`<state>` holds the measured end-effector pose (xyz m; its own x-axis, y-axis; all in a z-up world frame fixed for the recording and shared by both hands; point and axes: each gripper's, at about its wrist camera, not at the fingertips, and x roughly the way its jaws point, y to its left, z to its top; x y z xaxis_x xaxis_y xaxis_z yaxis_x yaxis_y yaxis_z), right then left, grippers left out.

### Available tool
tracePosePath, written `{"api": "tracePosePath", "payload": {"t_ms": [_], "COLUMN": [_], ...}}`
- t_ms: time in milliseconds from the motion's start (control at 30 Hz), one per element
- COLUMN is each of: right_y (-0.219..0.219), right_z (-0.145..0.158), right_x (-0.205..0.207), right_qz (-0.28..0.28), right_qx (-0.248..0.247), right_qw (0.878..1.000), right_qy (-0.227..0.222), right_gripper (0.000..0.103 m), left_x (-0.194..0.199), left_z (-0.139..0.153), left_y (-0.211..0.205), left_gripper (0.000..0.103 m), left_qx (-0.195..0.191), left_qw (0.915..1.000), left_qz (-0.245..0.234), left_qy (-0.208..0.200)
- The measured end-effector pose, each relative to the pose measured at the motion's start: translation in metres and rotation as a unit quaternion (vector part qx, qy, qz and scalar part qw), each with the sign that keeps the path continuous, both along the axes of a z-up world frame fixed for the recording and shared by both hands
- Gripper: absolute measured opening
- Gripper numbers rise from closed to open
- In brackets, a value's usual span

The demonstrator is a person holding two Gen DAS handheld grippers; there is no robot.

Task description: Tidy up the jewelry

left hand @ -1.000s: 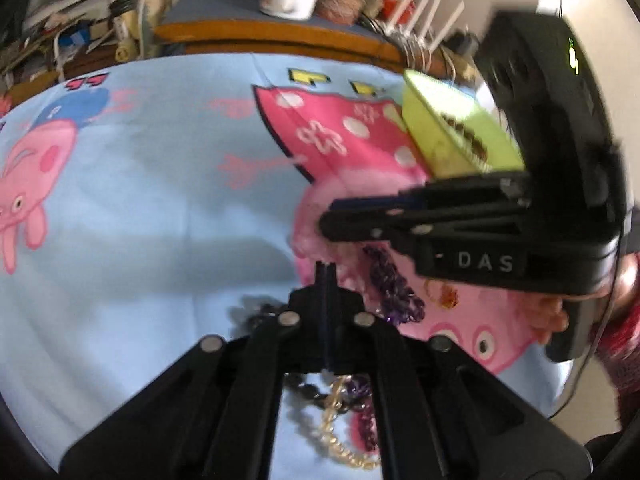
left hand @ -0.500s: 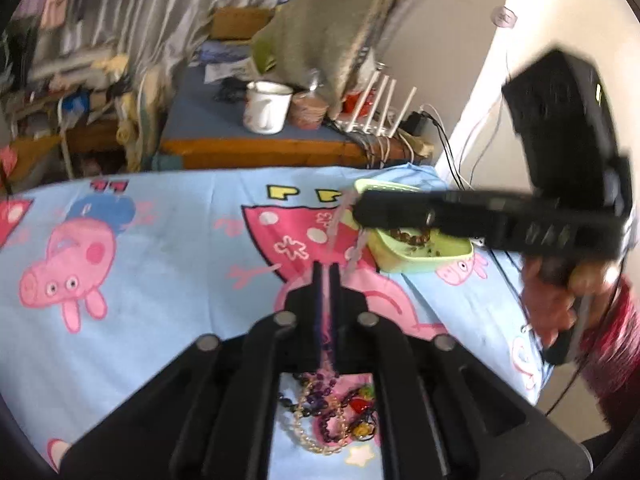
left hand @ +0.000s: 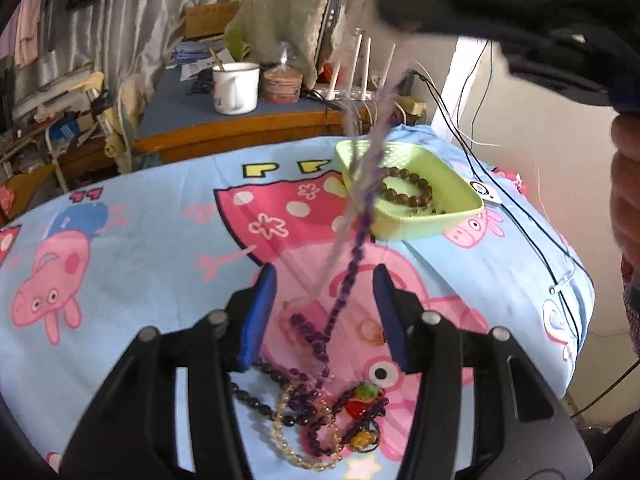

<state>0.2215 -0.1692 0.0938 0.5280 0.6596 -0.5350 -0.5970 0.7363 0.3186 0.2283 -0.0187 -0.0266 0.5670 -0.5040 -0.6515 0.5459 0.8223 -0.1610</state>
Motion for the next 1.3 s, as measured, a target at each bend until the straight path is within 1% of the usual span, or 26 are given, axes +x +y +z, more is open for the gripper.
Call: {"api": "tracePosePath", "payload": {"t_ms": [33, 67, 100, 133, 200, 267, 400, 533, 633, 700, 733, 800, 867, 933, 967, 1033, 1067, 1100, 1167, 1233, 1300], "right_y": [-0.002, -0.004, -0.006, -0.008, -0.012, -0.016, -0.019, -0.018, -0.017, -0.013, -0.009, -0.003, 0.010, 0.026, 0.036, 0.051, 0.054, 0.055, 0.051, 0.041, 0.025], "right_z": [0.003, 0.004, 0.007, 0.008, 0.008, 0.006, -0.006, -0.034, -0.067, -0.090, -0.100, -0.112, -0.112, -0.106, -0.104, -0.103, -0.104, -0.107, -0.109, -0.102, -0.086], "right_x": [0.000, -0.001, -0.001, -0.001, 0.001, 0.004, 0.010, 0.021, 0.027, 0.029, 0.028, 0.021, 0.007, -0.006, -0.011, -0.011, -0.008, -0.003, 0.009, 0.013, 0.015], "right_qz": [-0.001, -0.002, -0.004, -0.008, -0.014, -0.019, -0.017, -0.034, -0.040, -0.034, -0.024, -0.008, 0.035, 0.067, 0.075, 0.069, 0.066, 0.066, 0.057, 0.044, 0.037], "right_qx": [0.001, 0.002, 0.002, 0.003, 0.006, 0.012, 0.020, -0.004, -0.030, -0.049, -0.060, -0.074, -0.067, -0.069, -0.075, -0.083, -0.077, -0.062, -0.029, -0.003, 0.023], "right_qw": [1.000, 1.000, 1.000, 1.000, 1.000, 1.000, 1.000, 0.999, 0.997, 0.995, 0.993, 0.992, 0.993, 0.994, 0.993, 0.994, 0.994, 0.995, 0.995, 0.995, 0.996], "right_qy": [-0.002, -0.003, -0.006, -0.009, -0.011, -0.004, 0.013, 0.036, 0.063, 0.085, 0.094, 0.103, 0.087, 0.059, 0.044, 0.032, 0.036, 0.050, 0.082, 0.086, 0.083], "right_gripper": [0.000, 0.000, 0.000, 0.000, 0.000, 0.000, 0.000, 0.000, 0.000, 0.001, 0.004, 0.005, 0.005, 0.005, 0.005, 0.005, 0.005, 0.001, 0.000, 0.000, 0.000], "left_x": [0.001, 0.003, 0.004, 0.004, 0.003, -0.001, -0.001, -0.001, -0.003, -0.004, -0.005, -0.008, -0.011, -0.016, -0.018, -0.022, -0.024, -0.025, -0.028, -0.029, -0.029], "left_z": [0.000, 0.000, 0.000, 0.001, 0.005, 0.011, 0.023, 0.033, 0.040, 0.047, 0.053, 0.063, 0.073, 0.085, 0.090, 0.099, 0.104, 0.108, 0.116, 0.123, 0.130], "left_y": [0.002, 0.003, 0.003, 0.004, 0.006, 0.009, 0.021, 0.043, 0.060, 0.070, 0.073, 0.075, 0.076, 0.074, 0.072, 0.070, 0.070, 0.070, 0.070, 0.070, 0.068], "left_gripper": [0.030, 0.022, 0.009, 0.005, 0.004, 0.004, 0.004, 0.004, 0.004, 0.004, 0.004, 0.004, 0.004, 0.004, 0.004, 0.004, 0.004, 0.004, 0.004, 0.004, 0.004], "left_qx": [-0.009, -0.015, -0.019, -0.024, -0.032, -0.038, -0.050, -0.069, -0.087, -0.099, -0.102, -0.105, -0.108, -0.106, -0.105, -0.108, -0.110, -0.112, -0.114, -0.114, -0.112], "left_qw": [0.9999, 0.9998, 0.9996, 0.9994, 0.9990, 0.9986, 0.9984, 0.9973, 0.9958, 0.9945, 0.9940, 0.9934, 0.9929, 0.9925, 0.9922, 0.9915, 0.9909, 0.9905, 0.9897, 0.9891, 0.9889], "left_qz": [-0.005, -0.014, -0.019, -0.025, -0.031, -0.034, -0.019, 0.004, 0.020, 0.026, 0.027, 0.025, 0.020, 0.014, 0.011, 0.006, 0.004, 0.003, 0.003, 0.004, -0.001], "left_qy": [0.000, 0.004, 0.006, 0.008, 0.004, -0.011, -0.019, -0.022, -0.023, -0.025, -0.029, -0.038, -0.047, -0.060, -0.066, -0.072, -0.076, -0.080, -0.087, -0.093, -0.098]}}
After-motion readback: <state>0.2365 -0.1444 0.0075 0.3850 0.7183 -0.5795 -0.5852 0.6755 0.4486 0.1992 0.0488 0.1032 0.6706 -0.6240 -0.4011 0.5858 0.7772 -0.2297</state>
